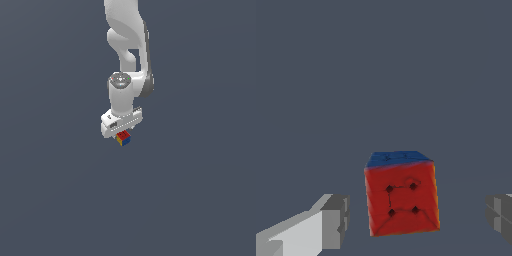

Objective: Pick up the object and move it to a goal position.

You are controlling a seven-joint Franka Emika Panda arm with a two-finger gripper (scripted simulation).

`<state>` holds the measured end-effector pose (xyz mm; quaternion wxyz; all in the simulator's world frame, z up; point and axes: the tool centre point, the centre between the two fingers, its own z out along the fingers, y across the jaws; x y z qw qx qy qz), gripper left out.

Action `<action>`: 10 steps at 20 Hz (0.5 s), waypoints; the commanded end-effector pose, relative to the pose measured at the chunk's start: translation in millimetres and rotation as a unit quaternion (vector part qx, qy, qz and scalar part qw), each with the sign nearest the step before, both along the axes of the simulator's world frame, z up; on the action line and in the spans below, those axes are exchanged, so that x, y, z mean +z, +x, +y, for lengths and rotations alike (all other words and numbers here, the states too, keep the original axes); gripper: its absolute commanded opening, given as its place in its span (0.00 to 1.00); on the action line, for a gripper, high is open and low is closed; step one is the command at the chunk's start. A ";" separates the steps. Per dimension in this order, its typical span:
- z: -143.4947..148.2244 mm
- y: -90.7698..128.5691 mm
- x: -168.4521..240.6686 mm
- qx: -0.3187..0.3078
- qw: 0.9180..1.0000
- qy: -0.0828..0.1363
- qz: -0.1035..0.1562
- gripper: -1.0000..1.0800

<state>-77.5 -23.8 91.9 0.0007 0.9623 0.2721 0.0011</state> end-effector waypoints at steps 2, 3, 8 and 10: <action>-0.6 -7.2 -5.2 0.021 1.000 0.000 0.001 0.96; -0.7 -8.6 -6.2 0.025 1.000 0.000 0.001 0.96; -0.9 -11.7 -8.4 0.034 0.999 0.000 0.001 0.96; -0.9 -11.1 -8.4 0.031 1.000 0.000 0.001 0.96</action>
